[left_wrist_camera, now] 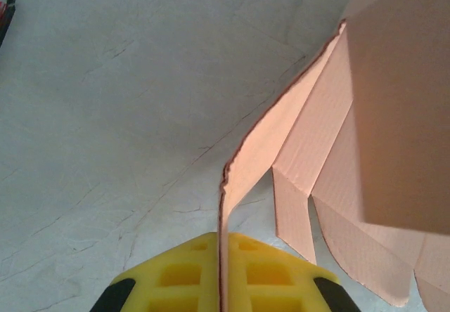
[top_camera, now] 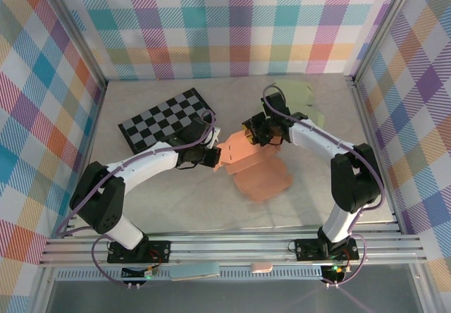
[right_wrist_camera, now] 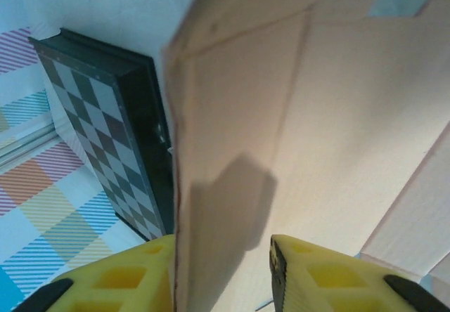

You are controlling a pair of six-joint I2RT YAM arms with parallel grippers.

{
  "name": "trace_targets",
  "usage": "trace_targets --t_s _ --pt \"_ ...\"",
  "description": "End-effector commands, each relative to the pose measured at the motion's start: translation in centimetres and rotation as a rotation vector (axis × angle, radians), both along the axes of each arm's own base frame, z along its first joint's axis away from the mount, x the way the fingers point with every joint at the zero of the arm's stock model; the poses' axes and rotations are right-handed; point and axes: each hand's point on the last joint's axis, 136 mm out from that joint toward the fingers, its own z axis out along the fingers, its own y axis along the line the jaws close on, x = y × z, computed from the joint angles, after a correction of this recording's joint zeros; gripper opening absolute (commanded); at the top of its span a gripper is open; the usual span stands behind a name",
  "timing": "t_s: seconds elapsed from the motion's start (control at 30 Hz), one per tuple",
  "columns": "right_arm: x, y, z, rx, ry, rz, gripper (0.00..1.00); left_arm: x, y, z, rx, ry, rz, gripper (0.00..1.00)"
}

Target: Fold the paper box

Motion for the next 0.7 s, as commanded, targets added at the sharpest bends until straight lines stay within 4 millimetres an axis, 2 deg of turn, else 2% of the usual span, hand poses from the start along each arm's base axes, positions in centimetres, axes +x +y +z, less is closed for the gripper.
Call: trace_targets --t_s 0.0,0.17,0.37,0.67 --pt "0.4 0.4 1.1 0.045 -0.08 0.019 0.34 0.7 0.2 0.2 -0.016 0.02 0.024 0.0" --pt "1.2 0.1 1.3 0.062 -0.193 0.008 0.29 0.9 0.4 -0.6 -0.029 0.059 0.064 0.0" --pt "1.6 0.4 0.9 0.1 -0.232 -0.002 0.24 1.1 0.9 -1.2 -0.033 0.088 0.091 0.0" --pt "1.9 0.4 2.2 0.139 -0.272 -0.026 0.25 1.4 1.1 -1.5 -0.032 0.112 0.097 0.0"
